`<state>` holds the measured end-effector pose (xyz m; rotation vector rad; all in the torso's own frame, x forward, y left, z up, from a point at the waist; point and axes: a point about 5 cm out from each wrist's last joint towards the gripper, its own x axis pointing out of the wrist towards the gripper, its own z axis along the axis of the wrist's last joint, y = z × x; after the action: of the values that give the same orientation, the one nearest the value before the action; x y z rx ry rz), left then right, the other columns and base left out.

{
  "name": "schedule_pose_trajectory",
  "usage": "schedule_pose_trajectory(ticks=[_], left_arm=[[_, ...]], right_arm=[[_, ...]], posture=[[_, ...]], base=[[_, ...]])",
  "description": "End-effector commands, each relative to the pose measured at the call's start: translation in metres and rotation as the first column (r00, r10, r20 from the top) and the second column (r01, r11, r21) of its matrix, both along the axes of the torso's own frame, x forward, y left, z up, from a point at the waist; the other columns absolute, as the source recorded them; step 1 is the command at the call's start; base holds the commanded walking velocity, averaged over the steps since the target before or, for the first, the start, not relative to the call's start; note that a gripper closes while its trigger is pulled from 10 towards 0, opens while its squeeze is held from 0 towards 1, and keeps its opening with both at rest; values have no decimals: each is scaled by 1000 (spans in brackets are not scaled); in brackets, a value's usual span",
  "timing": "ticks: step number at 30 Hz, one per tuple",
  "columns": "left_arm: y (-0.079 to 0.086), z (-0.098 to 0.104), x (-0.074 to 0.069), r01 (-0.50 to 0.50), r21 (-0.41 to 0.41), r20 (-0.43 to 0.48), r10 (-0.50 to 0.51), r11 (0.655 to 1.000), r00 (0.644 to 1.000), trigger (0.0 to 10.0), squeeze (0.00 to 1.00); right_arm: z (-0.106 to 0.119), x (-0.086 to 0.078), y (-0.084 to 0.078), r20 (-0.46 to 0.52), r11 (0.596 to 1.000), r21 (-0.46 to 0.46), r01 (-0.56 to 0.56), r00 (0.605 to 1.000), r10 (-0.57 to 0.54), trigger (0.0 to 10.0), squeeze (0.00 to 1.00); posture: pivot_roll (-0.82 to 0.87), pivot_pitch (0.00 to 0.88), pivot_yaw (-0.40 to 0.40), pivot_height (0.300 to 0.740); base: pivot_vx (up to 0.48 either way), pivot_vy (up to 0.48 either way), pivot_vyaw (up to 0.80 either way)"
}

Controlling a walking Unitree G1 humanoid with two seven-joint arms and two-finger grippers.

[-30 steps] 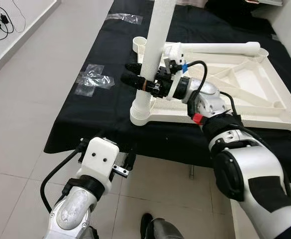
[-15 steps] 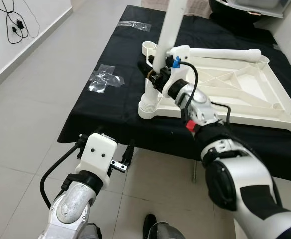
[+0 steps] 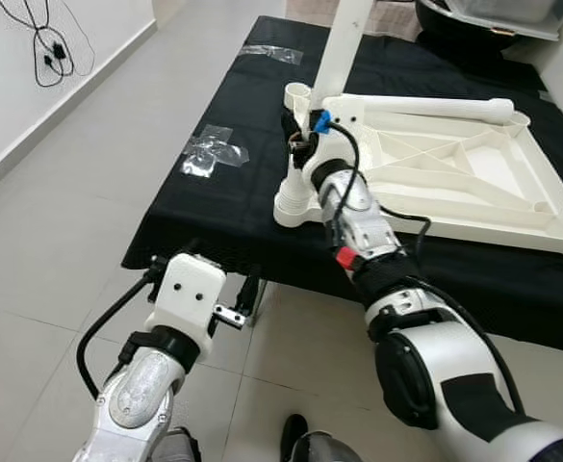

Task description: Building children table

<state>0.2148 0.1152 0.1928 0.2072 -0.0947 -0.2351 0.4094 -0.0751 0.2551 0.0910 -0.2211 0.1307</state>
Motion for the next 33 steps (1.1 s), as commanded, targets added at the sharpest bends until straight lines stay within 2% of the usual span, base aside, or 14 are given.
schedule_pose_trajectory(ticks=[1,7,9,12,18,20,21,22,23,24,26,28,30,33], left_arm=[[0,-7,0,2,2,-26,-2,1000,1000,10000,0],[0,-7,0,2,2,-24,-2,1000,1000,10000,0],[0,-7,0,0,2,-22,0,1000,1000,10000,0],[0,-7,0,-1,1,-22,1,1000,1000,10000,0],[0,-7,0,-2,2,-17,2,1000,1000,10000,0],[0,-7,0,-3,2,-15,3,1000,1000,10000,0],[0,-7,0,-3,2,-15,3,1000,1000,10000,0],[1,-6,1,-4,2,-13,4,1000,1000,10000,0],[1,-6,1,-4,2,-13,4,1000,1000,10000,0],[1,-6,2,-4,3,-12,4,1000,1000,10000,0],[1,-6,2,-4,4,-11,4,1000,1000,10000,0],[1,-6,3,-4,3,-8,4,1000,1000,10000,0],[1,-5,3,-3,1,-4,3,1000,1000,10000,0],[1,-5,4,-3,1,-4,3,1000,1000,10000,0]], right_arm=[[-34,1,-17,-159,978,-21,207,965,-208,10000,0],[-34,-2,-19,-185,928,23,371,914,-361,10000,0],[-34,-11,-13,-206,844,62,532,835,-511,10000,0],[-38,-16,-9,-235,792,47,609,778,-583,10000,0],[-41,-19,4,-252,798,27,602,777,-577,10000,0],[-36,-16,14,-233,860,50,509,843,-485,10000,0],[-36,-16,14,-233,860,50,509,843,-485,10000,0],[-30,-13,26,-200,940,92,328,931,-305,10000,0],[-30,-13,26,-200,940,92,328,931,-305,10000,0],[-26,-13,33,-162,975,112,193,971,-174,10000,0],[-25,-13,35,-155,979,113,171,976,-153,10000,0],[-30,-10,36,-175,989,147,-28,983,54,10000,0],[-36,-9,35,-189,956,165,-243,943,272,10000,0],[-36,-10,36,-181,931,150,-332,917,356,10000,0]], posture=[[137,240,-134,740],[138,244,-134,740],[138,245,-134,740],[139,245,-134,740],[138,245,-135,740],[135,244,-138,740],[135,244,-138,740],[131,244,-139,740],[131,244,-139,740],[130,244,-138,740],[130,244,-138,740],[126,241,-141,740],[126,240,-143,740],[126,240,-143,740]], base=[[0,0,0],[0,0,0],[0,0,0],[0,0,0],[0,0,0],[0,0,0],[0,0,0],[0,0,0],[0,0,0],[0,0,0],[0,0,0],[0,0,0],[0,0,0],[0,0,0]])
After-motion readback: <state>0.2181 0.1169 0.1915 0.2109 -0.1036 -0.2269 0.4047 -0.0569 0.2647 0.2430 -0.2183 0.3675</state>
